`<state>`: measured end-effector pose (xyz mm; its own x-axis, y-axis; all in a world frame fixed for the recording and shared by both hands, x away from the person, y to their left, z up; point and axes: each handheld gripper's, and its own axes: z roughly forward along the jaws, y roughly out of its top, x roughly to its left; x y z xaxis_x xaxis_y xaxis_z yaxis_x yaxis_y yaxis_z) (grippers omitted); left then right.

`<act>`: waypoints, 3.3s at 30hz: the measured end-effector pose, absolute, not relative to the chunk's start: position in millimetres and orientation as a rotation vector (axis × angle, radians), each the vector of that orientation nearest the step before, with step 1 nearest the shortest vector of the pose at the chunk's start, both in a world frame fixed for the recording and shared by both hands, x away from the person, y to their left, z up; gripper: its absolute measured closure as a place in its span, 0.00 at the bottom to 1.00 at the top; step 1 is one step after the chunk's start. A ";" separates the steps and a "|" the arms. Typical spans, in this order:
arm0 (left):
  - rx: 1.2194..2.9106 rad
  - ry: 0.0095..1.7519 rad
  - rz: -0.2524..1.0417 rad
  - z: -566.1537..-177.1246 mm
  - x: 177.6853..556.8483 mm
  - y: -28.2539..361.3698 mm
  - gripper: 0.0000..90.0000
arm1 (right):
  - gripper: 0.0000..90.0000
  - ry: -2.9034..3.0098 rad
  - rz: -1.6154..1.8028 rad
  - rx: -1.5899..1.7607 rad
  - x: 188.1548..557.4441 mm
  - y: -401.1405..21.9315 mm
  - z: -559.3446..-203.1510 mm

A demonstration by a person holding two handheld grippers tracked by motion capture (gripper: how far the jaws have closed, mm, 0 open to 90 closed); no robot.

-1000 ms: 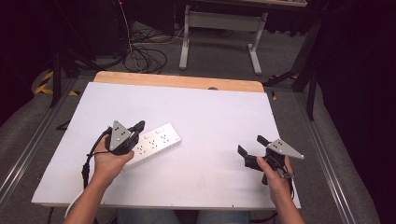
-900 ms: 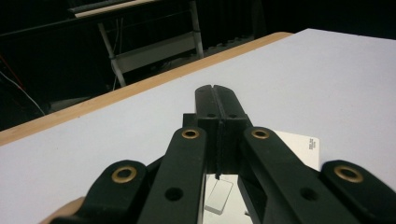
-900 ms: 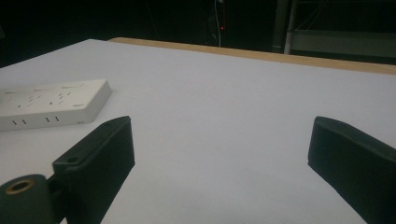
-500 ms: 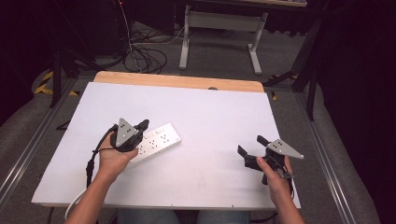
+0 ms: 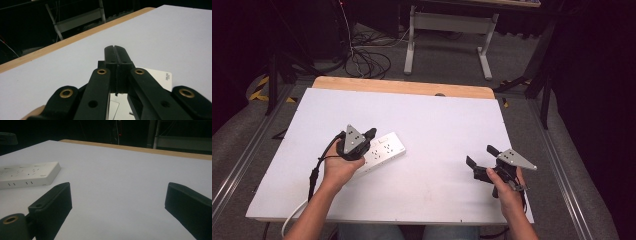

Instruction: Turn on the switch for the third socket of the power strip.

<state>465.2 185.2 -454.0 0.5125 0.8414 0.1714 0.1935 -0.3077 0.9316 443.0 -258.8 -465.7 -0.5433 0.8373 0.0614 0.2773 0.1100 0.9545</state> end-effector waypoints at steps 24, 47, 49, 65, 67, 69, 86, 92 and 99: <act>1.897 0.938 0.710 -456.1 486.0 173.0 1.00 | 0.08 1.891 1.449 1.087 443.5 -258.4 -466.7; 2.010 1.030 0.644 -459.4 499.6 162.9 1.00 | 0.08 1.889 1.465 1.095 443.7 -259.1 -467.3; 2.013 1.035 0.636 -459.9 500.3 161.9 1.00 | 0.08 1.889 1.465 1.095 443.4 -259.2 -467.2; 2.098 1.111 0.612 -467.9 507.2 161.9 1.00 | 0.08 1.887 1.467 1.090 441.8 -259.2 -466.1; 2.093 1.118 0.604 -468.0 507.2 161.5 1.00 | 0.08 1.886 1.468 1.090 441.7 -259.0 -466.1; 2.086 1.130 0.600 -468.0 508.7 161.2 1.00 | 0.08 1.887 1.469 1.089 441.6 -258.8 -466.0; 2.101 1.122 0.587 -467.2 508.9 160.5 1.00 | 0.08 1.884 1.469 1.084 440.7 -259.1 -465.1; 2.102 1.122 0.583 -466.9 508.2 160.6 1.00 | 0.08 1.881 1.472 1.087 440.2 -259.3 -464.9; 2.120 1.121 0.587 -467.6 507.3 160.8 1.00 | 0.08 1.883 1.468 1.084 440.4 -259.0 -464.9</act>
